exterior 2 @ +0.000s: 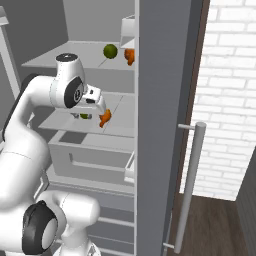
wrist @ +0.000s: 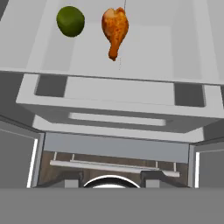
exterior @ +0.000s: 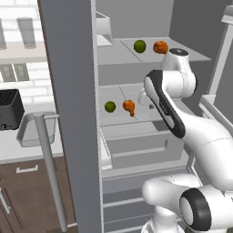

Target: Place one lime and one chicken drumstick in each tupperware on the nearby counter, to pack two identical lunches.

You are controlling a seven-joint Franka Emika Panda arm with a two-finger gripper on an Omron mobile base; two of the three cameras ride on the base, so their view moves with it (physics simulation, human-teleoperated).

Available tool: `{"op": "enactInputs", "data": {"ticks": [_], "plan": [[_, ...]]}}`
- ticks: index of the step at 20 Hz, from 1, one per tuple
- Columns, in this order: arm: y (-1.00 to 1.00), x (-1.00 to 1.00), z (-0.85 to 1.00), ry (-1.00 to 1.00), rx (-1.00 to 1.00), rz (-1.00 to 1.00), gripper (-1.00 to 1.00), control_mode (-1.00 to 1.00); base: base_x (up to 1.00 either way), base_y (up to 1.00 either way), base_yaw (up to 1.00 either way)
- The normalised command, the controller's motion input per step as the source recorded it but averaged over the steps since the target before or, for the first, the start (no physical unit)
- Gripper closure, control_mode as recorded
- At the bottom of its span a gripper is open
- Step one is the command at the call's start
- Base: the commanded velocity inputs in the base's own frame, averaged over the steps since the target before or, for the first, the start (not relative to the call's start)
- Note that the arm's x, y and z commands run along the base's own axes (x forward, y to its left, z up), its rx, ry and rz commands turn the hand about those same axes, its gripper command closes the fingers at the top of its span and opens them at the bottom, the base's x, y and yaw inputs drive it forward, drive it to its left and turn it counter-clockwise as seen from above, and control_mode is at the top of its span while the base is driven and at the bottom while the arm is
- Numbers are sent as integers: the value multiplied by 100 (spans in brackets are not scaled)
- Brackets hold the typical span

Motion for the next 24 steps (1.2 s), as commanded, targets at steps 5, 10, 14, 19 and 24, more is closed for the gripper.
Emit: {"op": "enactInputs", "data": {"ticks": [5, 10, 14, 19, 24], "plan": [[0, 0, 0, 0, 0, 0, -100, -100, 0, 0, 0], [0, -15, -6, 0, 0, 0, -100, -100, 0, 0, 0], [4, 6, -54, -2, 0, 0, -100, -100, 0, 0, 0], [6, 75, -50, -5, 0, 0, -100, -100, 0, 0, 0], [25, 95, -11, -7, 0, 0, -100, -100, 0, 0, 0]]}}
